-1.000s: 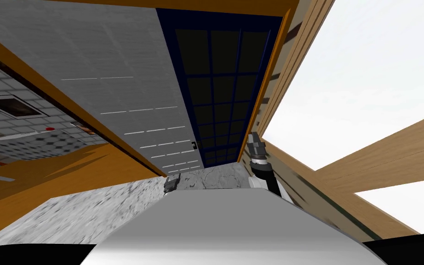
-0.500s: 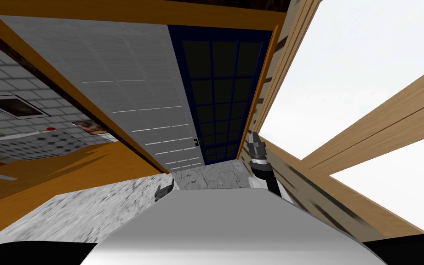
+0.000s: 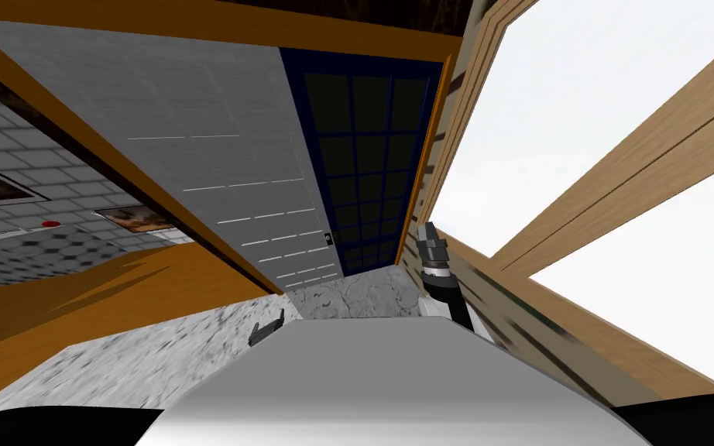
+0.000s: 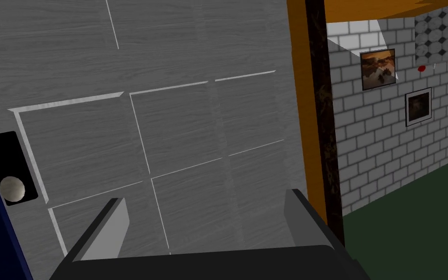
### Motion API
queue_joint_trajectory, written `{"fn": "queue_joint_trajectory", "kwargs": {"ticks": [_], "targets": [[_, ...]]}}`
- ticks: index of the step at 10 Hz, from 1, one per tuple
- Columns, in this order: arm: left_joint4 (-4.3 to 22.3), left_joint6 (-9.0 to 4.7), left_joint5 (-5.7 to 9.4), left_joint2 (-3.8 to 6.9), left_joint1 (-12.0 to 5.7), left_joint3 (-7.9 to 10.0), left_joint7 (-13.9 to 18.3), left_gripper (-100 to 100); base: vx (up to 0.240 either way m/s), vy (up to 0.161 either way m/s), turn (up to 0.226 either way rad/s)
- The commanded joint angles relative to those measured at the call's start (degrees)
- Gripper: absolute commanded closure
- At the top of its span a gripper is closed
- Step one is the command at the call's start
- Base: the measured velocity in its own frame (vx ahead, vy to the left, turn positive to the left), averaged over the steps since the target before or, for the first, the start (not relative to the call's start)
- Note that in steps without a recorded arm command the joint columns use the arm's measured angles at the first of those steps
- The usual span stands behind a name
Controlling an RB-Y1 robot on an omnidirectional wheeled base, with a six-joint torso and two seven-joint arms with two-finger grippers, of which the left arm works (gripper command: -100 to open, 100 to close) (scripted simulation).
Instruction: Pull the door open
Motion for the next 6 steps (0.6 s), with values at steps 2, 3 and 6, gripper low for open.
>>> {"fn": "queue_joint_trajectory", "kwargs": {"ticks": [2,3,6], "targets": [[1.49,-0.19,1.03,-0.40,-1.93,1.83,-1.12,-100,0.076,0.047,-0.237],[1.66,-0.18,1.21,-0.65,-2.75,2.09,-1.41,-100,0.148,0.046,-0.135],[1.67,-0.27,1.37,-1.44,-5.32,2.02,-1.96,-100,0.185,0.030,-0.153]]}}
